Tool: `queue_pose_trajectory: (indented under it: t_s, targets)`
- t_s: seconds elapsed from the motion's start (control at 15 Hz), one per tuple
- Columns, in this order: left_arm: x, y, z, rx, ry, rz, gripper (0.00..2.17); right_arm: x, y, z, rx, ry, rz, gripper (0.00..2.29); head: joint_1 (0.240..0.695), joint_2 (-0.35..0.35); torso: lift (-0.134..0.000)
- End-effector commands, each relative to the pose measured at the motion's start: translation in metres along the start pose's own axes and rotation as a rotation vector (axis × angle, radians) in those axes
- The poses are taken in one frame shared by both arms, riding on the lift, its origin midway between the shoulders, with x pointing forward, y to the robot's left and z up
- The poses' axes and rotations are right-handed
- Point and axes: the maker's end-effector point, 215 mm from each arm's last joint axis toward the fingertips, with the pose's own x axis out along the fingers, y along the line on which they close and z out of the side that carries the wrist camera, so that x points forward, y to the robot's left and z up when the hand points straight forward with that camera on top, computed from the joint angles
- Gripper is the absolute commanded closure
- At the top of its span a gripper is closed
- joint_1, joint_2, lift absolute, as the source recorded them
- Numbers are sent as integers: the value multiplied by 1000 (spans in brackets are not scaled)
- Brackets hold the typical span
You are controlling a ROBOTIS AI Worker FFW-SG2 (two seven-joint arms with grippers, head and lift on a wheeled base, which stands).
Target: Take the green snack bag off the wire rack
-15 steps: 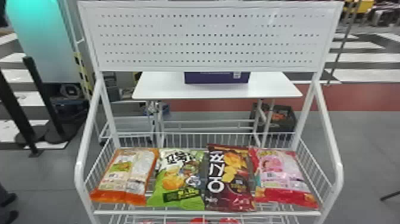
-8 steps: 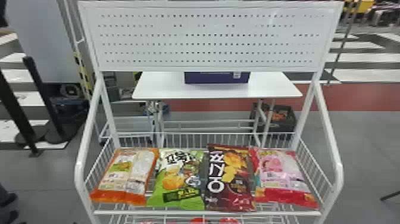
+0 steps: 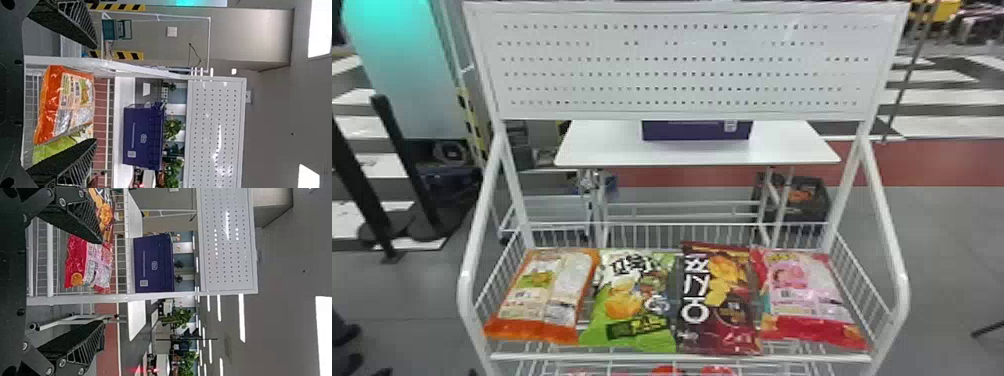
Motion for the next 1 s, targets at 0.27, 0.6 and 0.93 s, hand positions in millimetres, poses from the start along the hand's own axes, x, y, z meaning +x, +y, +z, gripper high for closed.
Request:
queue_pose_trajectory:
  t_s: [0.27, 0.6, 0.93]
  targets:
    - [77, -132, -47, -10, 114, -188, 39, 0, 3, -5, 2, 5, -1, 174, 499, 0, 0]
    - [139, -184, -100, 56, 208, -238, 43, 0, 5, -13, -3, 16, -2, 174, 499, 0, 0]
    - [187, -203, -143, 115, 298, -246, 43, 0, 4, -17, -1, 24, -5, 174, 499, 0, 0]
